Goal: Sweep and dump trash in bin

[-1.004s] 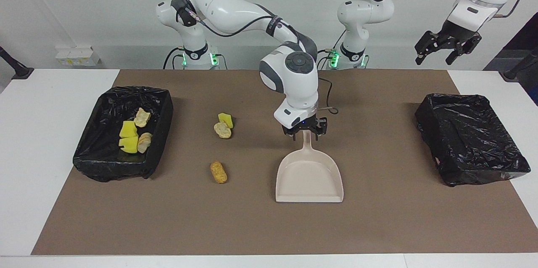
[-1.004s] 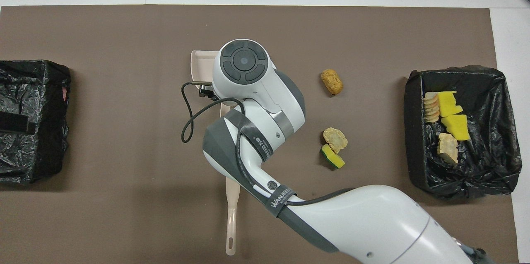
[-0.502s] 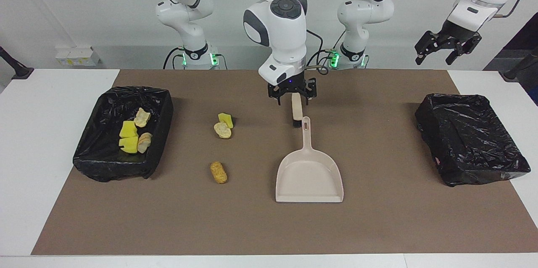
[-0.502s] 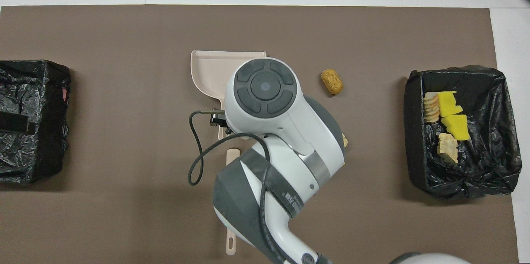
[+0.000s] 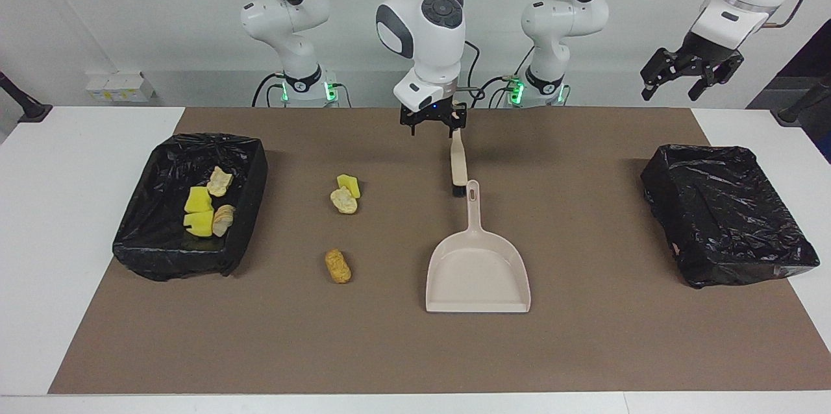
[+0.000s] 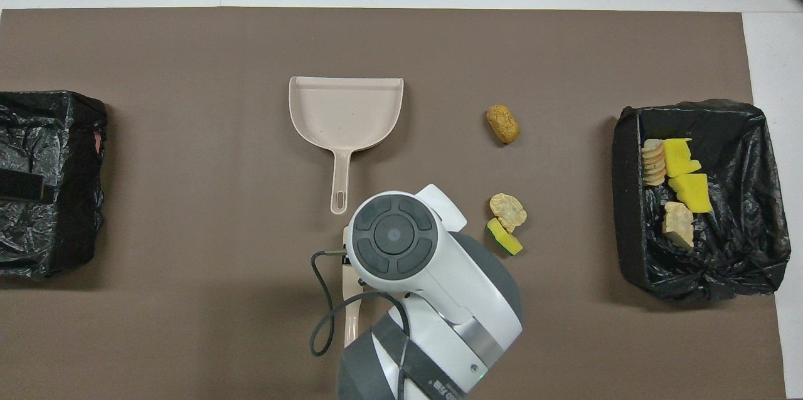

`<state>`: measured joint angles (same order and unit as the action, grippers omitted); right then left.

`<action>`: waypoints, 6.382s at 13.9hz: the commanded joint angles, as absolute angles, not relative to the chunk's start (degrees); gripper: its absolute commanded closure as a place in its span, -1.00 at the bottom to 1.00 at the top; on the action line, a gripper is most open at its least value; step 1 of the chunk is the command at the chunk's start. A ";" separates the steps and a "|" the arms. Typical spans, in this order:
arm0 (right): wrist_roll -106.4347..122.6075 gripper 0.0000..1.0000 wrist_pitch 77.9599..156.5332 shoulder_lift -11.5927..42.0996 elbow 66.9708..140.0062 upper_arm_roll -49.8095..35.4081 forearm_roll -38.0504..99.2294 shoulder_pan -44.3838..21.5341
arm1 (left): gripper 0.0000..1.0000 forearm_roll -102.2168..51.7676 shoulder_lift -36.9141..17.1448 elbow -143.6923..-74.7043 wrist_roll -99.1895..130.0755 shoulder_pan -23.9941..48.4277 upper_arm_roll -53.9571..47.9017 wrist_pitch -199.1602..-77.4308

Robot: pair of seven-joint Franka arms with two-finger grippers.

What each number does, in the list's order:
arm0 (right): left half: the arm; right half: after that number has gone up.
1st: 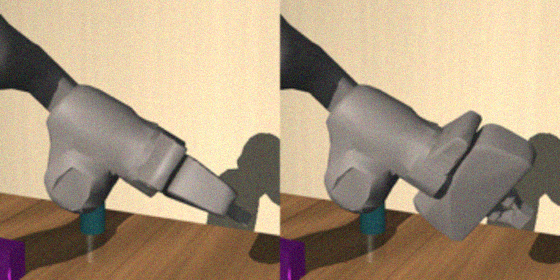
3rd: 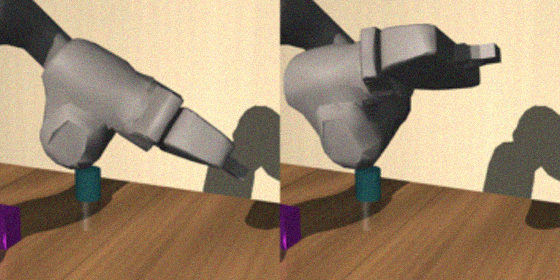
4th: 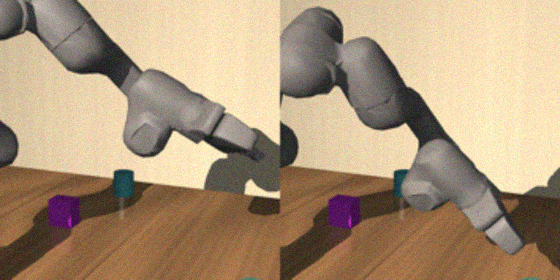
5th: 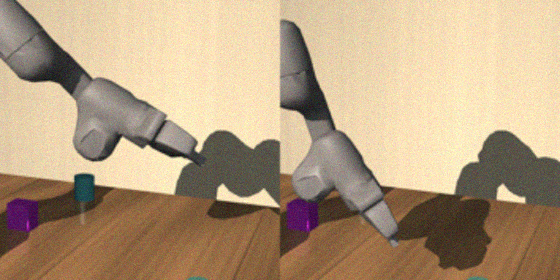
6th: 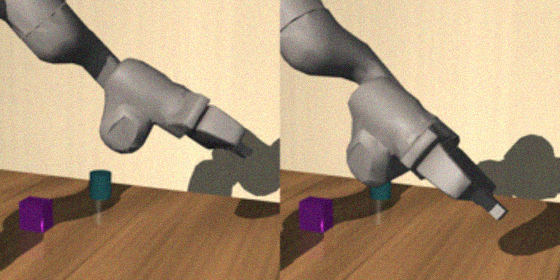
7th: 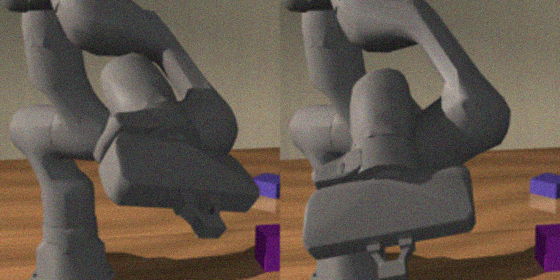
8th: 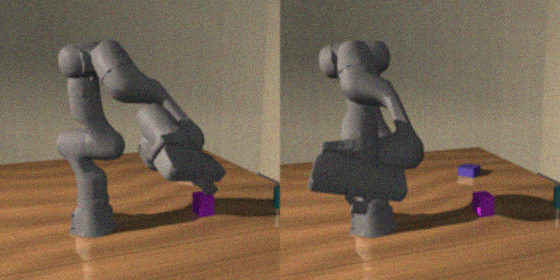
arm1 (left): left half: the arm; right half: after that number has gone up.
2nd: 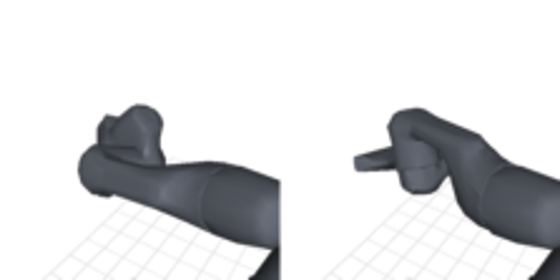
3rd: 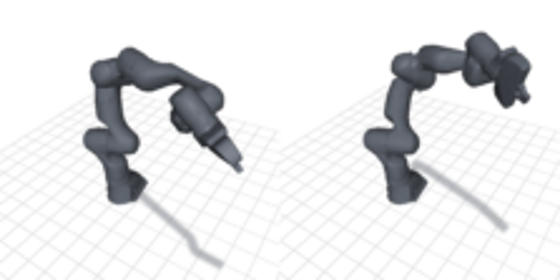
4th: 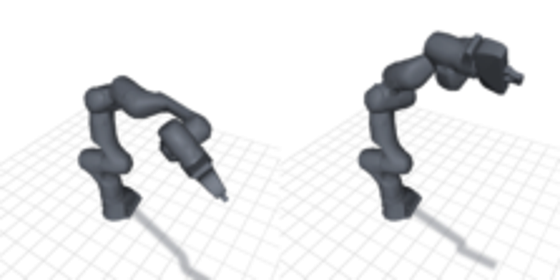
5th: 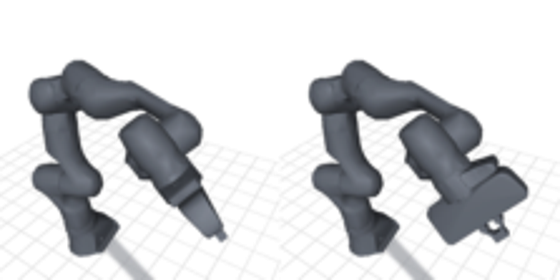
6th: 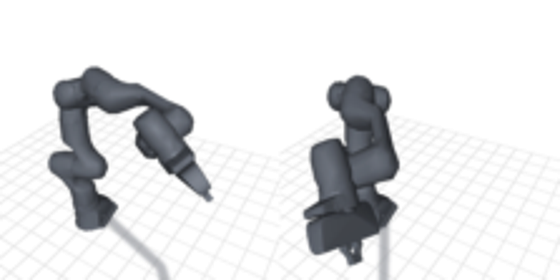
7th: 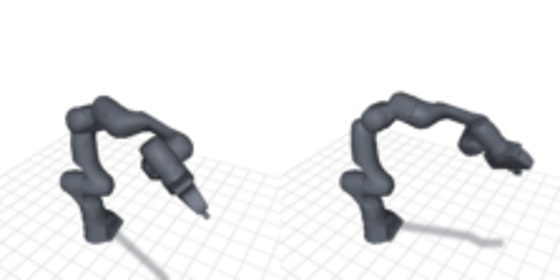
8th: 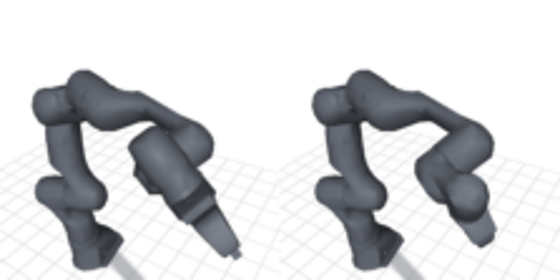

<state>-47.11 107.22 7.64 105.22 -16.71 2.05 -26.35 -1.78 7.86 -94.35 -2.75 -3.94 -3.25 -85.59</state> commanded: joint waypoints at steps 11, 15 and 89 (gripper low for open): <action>-53.09 -0.92 122.69 3.60 124.28 -16.70 4.92 -34.80 | -1.00 -0.88 8.26 -95.01 -3.34 -4.13 -3.25 -85.25; -53.70 -0.95 126.21 6.32 121.21 -16.70 5.01 -35.86 | -1.00 -0.88 8.26 -95.01 -3.16 -4.04 -3.25 -85.25; -33.93 1.00 100.45 -10.28 133.42 -16.52 -0.54 -10.72 | 1.00 -1.86 -14.33 -110.13 18.38 28.04 -3.52 -129.29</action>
<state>-35.07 98.50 -7.74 131.22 -16.22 -2.44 -11.05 -3.34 -14.91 -109.79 19.59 28.02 -3.97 -129.14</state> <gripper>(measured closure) 0.749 0.670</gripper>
